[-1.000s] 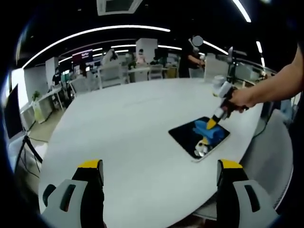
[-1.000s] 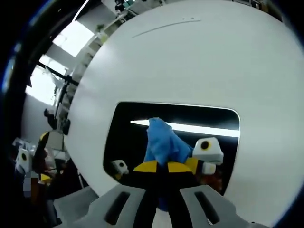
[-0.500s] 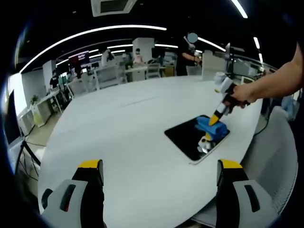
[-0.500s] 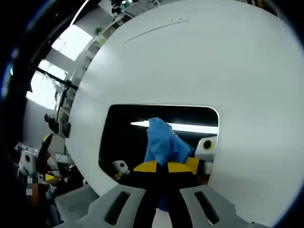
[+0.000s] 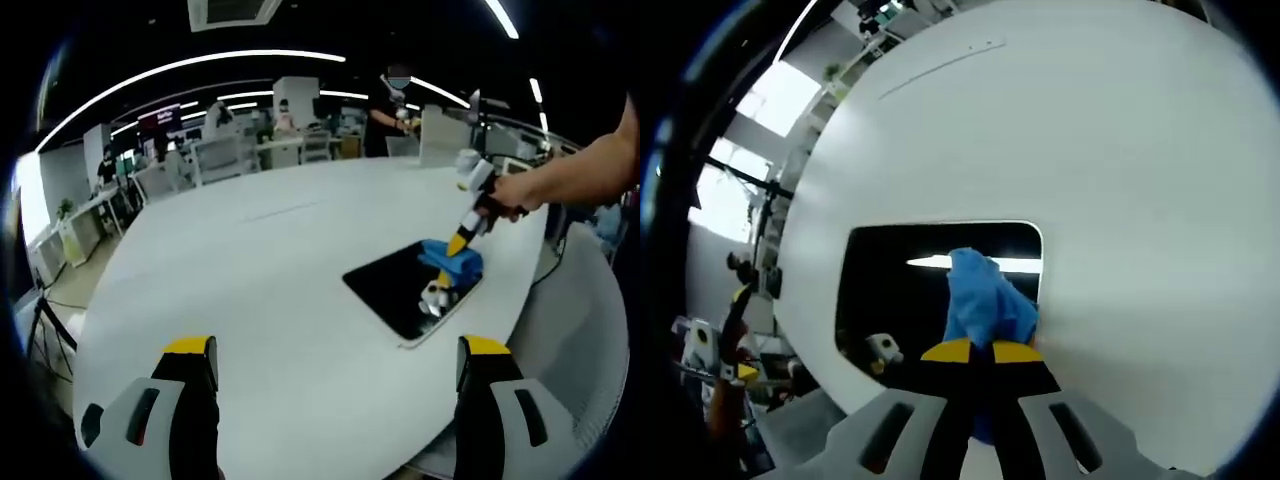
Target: Wipe the mirror surface with the cleaning cloth until all visible marks leave the cleaned area.
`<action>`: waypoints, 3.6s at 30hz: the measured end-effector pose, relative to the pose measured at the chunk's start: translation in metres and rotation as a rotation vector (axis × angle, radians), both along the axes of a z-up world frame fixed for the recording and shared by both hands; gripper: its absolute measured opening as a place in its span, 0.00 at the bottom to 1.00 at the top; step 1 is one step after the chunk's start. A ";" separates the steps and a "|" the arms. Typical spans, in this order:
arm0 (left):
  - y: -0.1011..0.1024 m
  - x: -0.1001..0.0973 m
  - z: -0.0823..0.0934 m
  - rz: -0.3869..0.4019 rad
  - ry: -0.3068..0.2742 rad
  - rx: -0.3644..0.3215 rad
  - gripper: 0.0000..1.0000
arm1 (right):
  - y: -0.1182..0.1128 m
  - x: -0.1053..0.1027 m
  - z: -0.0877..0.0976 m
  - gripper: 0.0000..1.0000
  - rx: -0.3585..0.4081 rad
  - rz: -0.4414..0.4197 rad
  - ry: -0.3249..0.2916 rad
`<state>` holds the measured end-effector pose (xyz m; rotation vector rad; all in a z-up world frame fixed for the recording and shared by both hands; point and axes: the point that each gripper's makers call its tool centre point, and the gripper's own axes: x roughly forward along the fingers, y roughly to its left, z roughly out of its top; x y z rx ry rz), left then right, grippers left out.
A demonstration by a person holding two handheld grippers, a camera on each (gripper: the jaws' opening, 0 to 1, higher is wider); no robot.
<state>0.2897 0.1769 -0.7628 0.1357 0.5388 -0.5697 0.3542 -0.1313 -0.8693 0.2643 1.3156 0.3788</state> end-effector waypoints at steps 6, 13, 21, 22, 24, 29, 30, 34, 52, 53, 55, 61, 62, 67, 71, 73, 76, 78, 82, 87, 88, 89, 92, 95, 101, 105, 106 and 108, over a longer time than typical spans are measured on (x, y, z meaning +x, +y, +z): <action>0.000 0.007 0.004 -0.039 -0.002 -0.019 0.99 | -0.009 0.000 -0.001 0.00 -0.038 -0.037 0.004; 0.002 0.008 0.000 -0.059 0.009 -0.032 0.99 | -0.010 0.001 -0.003 0.00 -0.055 -0.060 -0.007; 0.002 0.010 0.002 -0.060 0.006 -0.050 0.99 | -0.010 0.000 -0.002 0.00 -0.047 -0.064 0.000; 0.003 0.011 0.003 -0.061 0.005 -0.051 0.99 | -0.010 0.001 -0.003 0.00 -0.052 -0.057 -0.002; 0.004 0.010 0.004 -0.063 0.002 -0.054 0.99 | -0.012 -0.001 -0.001 0.00 -0.080 -0.045 -0.005; 0.009 0.011 0.005 -0.056 -0.002 -0.054 0.99 | -0.015 -0.002 -0.001 0.00 -0.098 -0.046 -0.003; 0.009 0.011 0.005 -0.052 -0.003 -0.057 0.99 | -0.017 0.000 -0.003 0.00 -0.100 -0.052 0.003; 0.010 0.009 0.001 -0.047 0.001 -0.059 0.99 | -0.019 -0.001 -0.003 0.00 -0.099 -0.062 0.008; 0.010 0.013 0.003 -0.056 -0.001 -0.066 0.99 | -0.021 -0.005 -0.001 0.00 -0.109 -0.073 0.028; 0.011 0.012 0.003 -0.055 0.000 -0.064 0.99 | -0.022 -0.005 -0.001 0.00 -0.112 -0.072 0.028; 0.012 0.012 0.002 -0.055 0.002 -0.061 0.99 | -0.024 -0.006 -0.001 0.00 -0.121 -0.068 0.024; 0.014 0.012 0.002 -0.059 0.004 -0.063 0.99 | -0.023 -0.006 -0.002 0.00 -0.124 -0.072 0.016; 0.014 0.012 0.002 -0.060 0.004 -0.063 0.99 | -0.023 -0.006 -0.002 0.00 -0.123 -0.072 0.016; 0.013 0.014 0.005 -0.062 -0.001 -0.068 0.99 | -0.023 -0.005 -0.003 0.00 -0.133 -0.070 0.007; 0.016 0.013 0.006 -0.062 -0.001 -0.066 0.99 | -0.023 -0.006 -0.002 0.00 -0.131 -0.077 0.004; 0.018 0.011 0.007 -0.060 -0.002 -0.067 0.99 | -0.023 -0.005 -0.003 0.00 -0.125 -0.087 0.004; 0.022 0.009 0.004 -0.059 0.004 -0.064 0.99 | -0.022 -0.009 -0.002 0.00 -0.122 -0.092 0.005; 0.023 0.009 0.003 -0.061 0.007 -0.060 0.99 | -0.021 -0.011 -0.002 0.00 -0.123 -0.089 0.006; 0.026 0.011 0.003 -0.062 0.007 -0.059 0.99 | -0.020 -0.015 -0.001 0.00 -0.121 -0.095 0.006; 0.026 0.014 0.004 -0.065 0.002 -0.061 0.99 | -0.019 -0.019 -0.001 0.00 -0.119 -0.101 0.007; 0.025 0.015 0.005 -0.068 0.000 -0.063 0.99 | -0.018 -0.021 0.001 0.00 -0.119 -0.102 0.007; 0.024 0.015 0.006 -0.071 -0.001 -0.062 0.99 | -0.018 -0.023 0.001 0.00 -0.120 -0.101 0.007; 0.022 0.014 0.006 -0.084 -0.001 -0.059 0.99 | -0.019 -0.025 0.000 0.00 -0.122 -0.099 0.009; 0.022 0.014 0.008 -0.087 -0.003 -0.058 0.99 | -0.020 -0.028 -0.001 0.00 -0.115 -0.107 0.007; 0.026 0.014 0.009 -0.087 -0.003 -0.056 0.99 | -0.019 -0.033 0.000 0.00 -0.112 -0.114 0.007; 0.028 0.013 0.008 -0.088 -0.002 -0.057 0.99 | -0.020 -0.032 -0.003 0.00 -0.112 -0.118 0.008; 0.028 0.013 0.007 -0.088 -0.001 -0.056 0.99 | -0.020 -0.033 -0.002 0.00 -0.112 -0.118 0.009; 0.028 0.013 0.007 -0.090 -0.001 -0.057 0.99 | -0.020 -0.034 -0.002 0.00 -0.111 -0.118 0.009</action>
